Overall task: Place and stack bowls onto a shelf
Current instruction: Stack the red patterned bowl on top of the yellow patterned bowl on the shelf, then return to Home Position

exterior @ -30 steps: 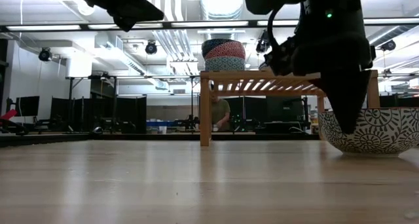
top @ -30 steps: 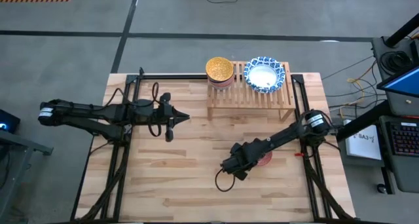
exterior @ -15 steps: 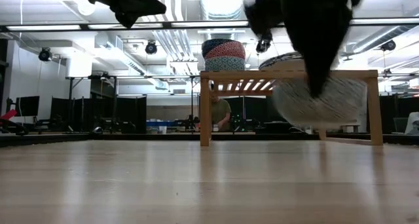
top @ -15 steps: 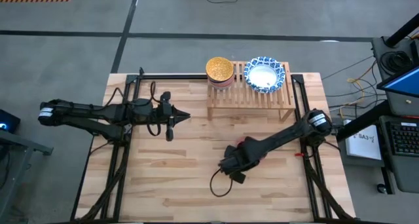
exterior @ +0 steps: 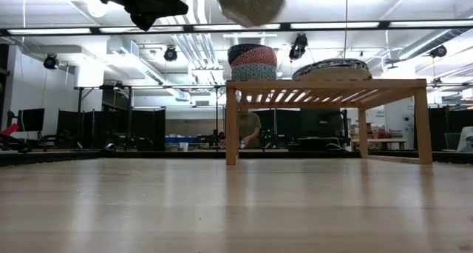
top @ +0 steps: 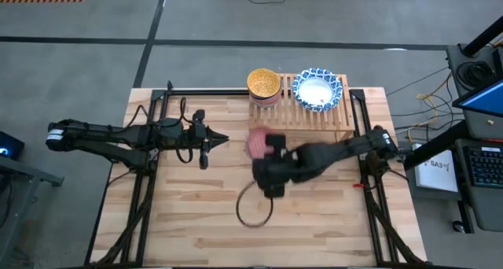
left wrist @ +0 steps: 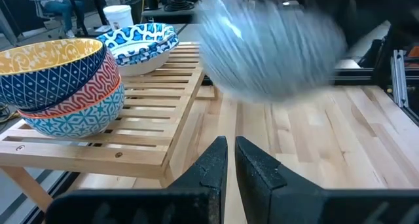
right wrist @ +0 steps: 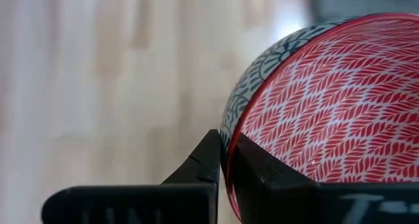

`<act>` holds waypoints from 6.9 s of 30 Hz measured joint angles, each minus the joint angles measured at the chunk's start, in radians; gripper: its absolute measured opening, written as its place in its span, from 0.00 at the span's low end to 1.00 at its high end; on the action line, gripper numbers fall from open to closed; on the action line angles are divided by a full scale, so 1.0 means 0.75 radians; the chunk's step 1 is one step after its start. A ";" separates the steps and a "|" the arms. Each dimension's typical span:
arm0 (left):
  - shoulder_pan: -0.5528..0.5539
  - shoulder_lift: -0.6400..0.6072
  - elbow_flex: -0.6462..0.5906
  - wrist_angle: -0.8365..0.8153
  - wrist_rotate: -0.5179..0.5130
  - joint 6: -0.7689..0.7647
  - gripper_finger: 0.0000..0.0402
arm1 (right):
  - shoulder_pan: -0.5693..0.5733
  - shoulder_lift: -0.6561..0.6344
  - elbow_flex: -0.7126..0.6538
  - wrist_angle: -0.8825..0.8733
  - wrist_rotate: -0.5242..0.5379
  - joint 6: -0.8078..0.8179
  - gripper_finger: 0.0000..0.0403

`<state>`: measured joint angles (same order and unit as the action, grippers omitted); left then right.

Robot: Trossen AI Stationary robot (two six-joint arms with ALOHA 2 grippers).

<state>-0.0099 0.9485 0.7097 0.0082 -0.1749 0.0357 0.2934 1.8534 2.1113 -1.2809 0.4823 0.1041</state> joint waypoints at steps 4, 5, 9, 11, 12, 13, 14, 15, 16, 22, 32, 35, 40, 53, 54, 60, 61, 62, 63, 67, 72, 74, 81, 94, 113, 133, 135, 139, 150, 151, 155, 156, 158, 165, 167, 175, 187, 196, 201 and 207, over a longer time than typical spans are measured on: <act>0.000 0.000 0.000 0.000 0.000 -0.007 0.03 | -0.126 0.000 0.197 0.000 0.056 -0.263 0.03; 0.000 0.000 0.000 0.000 0.000 -0.012 0.03 | -0.163 0.000 0.239 0.000 0.056 -0.315 0.03; 0.000 0.000 0.000 -0.002 0.001 -0.025 0.03 | -0.319 -0.019 0.325 0.003 0.002 -0.618 0.03; 0.000 0.000 0.000 -0.002 0.001 -0.025 0.03 | -0.401 -0.051 0.312 -0.011 -0.055 -0.797 0.03; -0.001 0.000 0.000 -0.003 0.001 -0.025 0.03 | -0.443 -0.057 0.312 -0.017 -0.093 -0.863 0.03; -0.001 0.000 0.000 -0.003 0.001 -0.025 0.03 | -0.489 -0.065 0.313 -0.019 -0.137 -0.906 0.03; -0.001 0.000 0.000 -0.003 0.001 -0.025 0.03 | -0.543 -0.068 0.315 -0.022 -0.202 -0.935 0.03; -0.001 0.000 0.000 -0.003 0.001 -0.026 0.03 | -0.592 -0.068 0.315 -0.025 -0.268 -0.946 0.03; -0.001 0.000 0.000 -0.003 0.001 -0.026 0.03 | -0.642 -0.064 0.315 -0.027 -0.331 -0.956 0.03; -0.001 0.000 0.000 -0.010 0.001 -0.031 0.03 | -0.831 -0.040 0.314 -0.031 -0.441 -0.973 0.03; -0.001 0.000 0.000 -0.011 0.001 -0.031 0.03 | -0.888 -0.025 0.307 -0.031 -0.553 -1.002 0.03; -0.001 0.000 0.000 -0.011 0.001 -0.031 0.03 | -0.889 -0.025 0.301 -0.032 -0.553 -0.984 0.03; -0.001 0.000 0.000 -0.012 0.001 -0.031 0.03 | -0.889 -0.025 0.296 -0.042 -0.549 -0.966 0.03; -0.001 0.000 0.000 -0.012 0.001 -0.036 0.03 | -0.889 -0.025 0.202 -0.032 -0.551 -0.925 0.12; -0.001 0.000 0.000 -0.012 0.001 -0.036 0.03 | -0.889 -0.025 0.195 -0.027 -0.543 -0.916 0.14; -0.001 0.000 0.000 -0.013 0.001 -0.036 0.03 | -0.890 -0.025 0.188 -0.029 -0.534 -0.903 0.23; -0.001 0.000 0.000 -0.013 0.001 -0.036 0.03 | -0.889 -0.025 0.189 -0.026 -0.534 -0.900 0.24; -0.001 0.000 0.000 -0.014 0.001 -0.036 0.03 | -0.889 -0.026 0.190 -0.027 -0.534 -0.893 0.25; -0.001 0.000 0.000 -0.015 0.001 -0.036 0.03 | -0.889 -0.027 0.191 -0.027 -0.535 -0.886 0.26; -0.001 0.000 0.000 -0.032 0.001 -0.041 0.03 | -0.889 -0.045 0.191 -0.031 -0.521 -0.853 0.30; -0.001 0.000 0.000 -0.047 0.001 -0.065 0.03 | -0.889 -0.092 0.193 -0.047 -0.500 -0.786 0.33; -0.001 -0.001 -0.005 -0.046 0.001 -0.065 0.03 | -0.889 -0.117 0.193 -0.079 -0.515 -0.755 0.34; -0.014 -0.076 -0.071 -0.082 0.040 -0.058 0.03 | -0.886 -0.315 -0.022 -0.004 -0.870 -0.649 0.32; -0.009 -0.501 -0.355 0.012 -0.061 0.069 0.03 | -0.752 -0.964 -1.124 0.843 -0.899 -0.546 0.29; -0.007 -1.046 -0.621 -0.045 -0.236 0.057 0.03 | -0.743 -1.845 -2.055 1.328 -0.927 -0.467 0.27; -0.002 -1.265 -0.823 -0.041 -0.383 -0.093 0.03 | -0.743 -2.414 -2.668 1.998 -1.095 -0.315 0.19; -0.002 -1.265 -0.837 -0.033 -0.383 -0.109 0.03 | -0.743 -2.390 -2.758 2.090 -1.036 -0.282 0.18; -0.002 -1.260 -0.862 0.001 -0.384 -0.088 0.03 | -0.743 -2.380 -2.793 2.033 -1.004 -0.205 0.16; -0.002 -1.236 -0.862 -0.011 -0.384 -0.131 0.03 | -0.743 -2.375 -2.795 1.990 -1.096 0.043 0.13; -0.002 -1.236 -0.862 -0.010 -0.384 -0.131 0.03 | -0.743 -2.373 -2.795 1.989 -1.095 0.063 0.14; -0.002 -1.236 -0.862 -0.011 -0.383 -0.131 0.03 | -0.743 -2.371 -2.795 1.988 -1.096 0.049 0.15; -0.002 -1.236 -0.861 -0.010 -0.383 -0.131 0.03 | -0.743 -2.371 -2.795 1.987 -1.096 0.040 0.15; -0.002 -1.236 -0.861 -0.011 -0.383 -0.131 0.03 | -0.743 -2.371 -2.795 1.988 -1.096 0.011 0.15; -0.002 -1.232 -0.861 -0.011 -0.382 -0.130 0.03 | -0.743 -2.371 -2.795 1.987 -1.096 -0.013 0.15; -0.002 -1.230 -0.861 -0.012 -0.382 -0.130 0.03 | -0.743 -2.371 -2.795 1.988 -1.096 -0.014 0.15; -0.002 -1.230 -0.860 -0.012 -0.381 -0.130 0.03 | -0.743 -2.371 -2.795 1.988 -1.096 -0.013 0.16; -0.002 -1.230 -0.860 -0.012 -0.381 -0.130 0.03 | -0.743 -2.370 -2.795 1.988 -1.096 -0.011 0.16; -0.002 -1.230 -0.860 -0.012 -0.381 -0.130 0.03 | -0.743 -2.370 -2.795 1.988 -1.096 -0.012 0.18; -0.002 -1.230 -0.860 -0.011 -0.381 -0.130 0.03 | -0.743 -2.370 -2.795 1.988 -1.096 -0.011 0.18; -0.002 -1.230 -0.860 -0.011 -0.381 -0.130 0.03 | -0.743 -2.370 -2.795 1.988 -1.096 -0.011 0.16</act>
<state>-0.0113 0.0257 0.0647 -0.0002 -0.4606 -0.0616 -0.2642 0.0757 0.0151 0.2100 -0.3393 0.0958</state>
